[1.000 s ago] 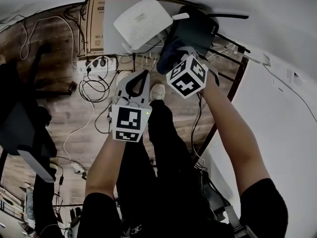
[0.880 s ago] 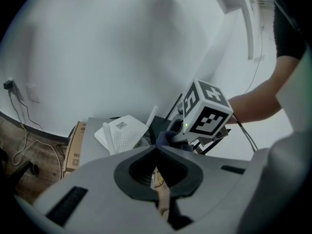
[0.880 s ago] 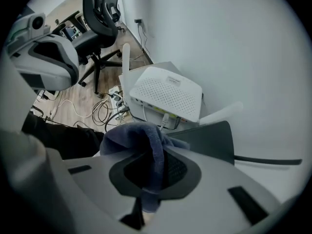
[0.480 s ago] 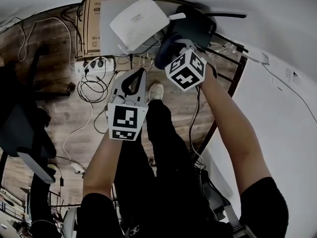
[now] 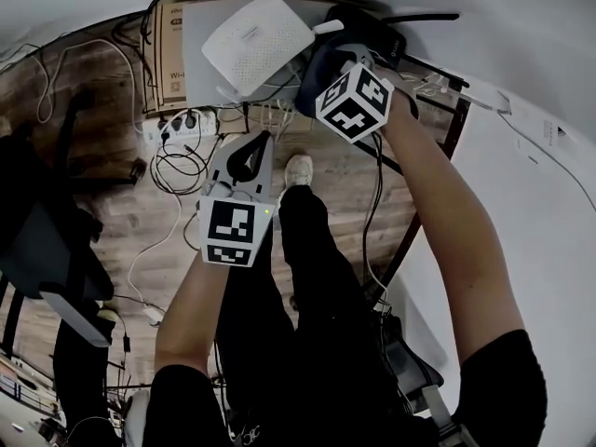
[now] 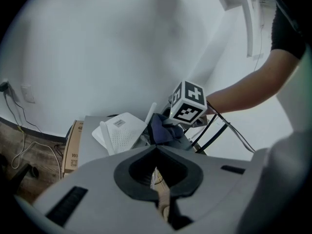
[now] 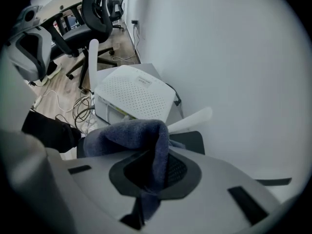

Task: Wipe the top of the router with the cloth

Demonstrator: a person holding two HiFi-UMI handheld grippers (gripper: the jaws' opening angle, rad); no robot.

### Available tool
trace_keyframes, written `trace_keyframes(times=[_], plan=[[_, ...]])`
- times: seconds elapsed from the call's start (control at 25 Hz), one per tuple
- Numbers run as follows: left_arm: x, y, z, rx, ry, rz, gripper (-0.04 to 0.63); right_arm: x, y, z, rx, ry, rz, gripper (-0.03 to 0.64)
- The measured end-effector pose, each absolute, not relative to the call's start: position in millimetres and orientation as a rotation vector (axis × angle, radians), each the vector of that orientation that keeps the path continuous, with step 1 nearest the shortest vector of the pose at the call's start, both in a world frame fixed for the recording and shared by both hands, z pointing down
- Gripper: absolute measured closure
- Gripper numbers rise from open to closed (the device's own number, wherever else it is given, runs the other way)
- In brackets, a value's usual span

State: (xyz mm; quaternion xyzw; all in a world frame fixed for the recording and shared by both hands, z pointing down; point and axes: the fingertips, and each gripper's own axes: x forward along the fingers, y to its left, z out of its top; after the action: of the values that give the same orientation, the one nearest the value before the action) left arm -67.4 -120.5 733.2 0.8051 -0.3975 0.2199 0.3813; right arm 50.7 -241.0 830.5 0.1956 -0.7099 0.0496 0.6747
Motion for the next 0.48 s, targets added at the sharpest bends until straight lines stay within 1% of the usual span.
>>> trace_keyframes(times=[0.48], plan=[[-70.2,-125.7,744.2,2.056,-1.011,0.580,0.596,63.3,-289.4,836.4,0.450,-1.657,0.026,0.598]])
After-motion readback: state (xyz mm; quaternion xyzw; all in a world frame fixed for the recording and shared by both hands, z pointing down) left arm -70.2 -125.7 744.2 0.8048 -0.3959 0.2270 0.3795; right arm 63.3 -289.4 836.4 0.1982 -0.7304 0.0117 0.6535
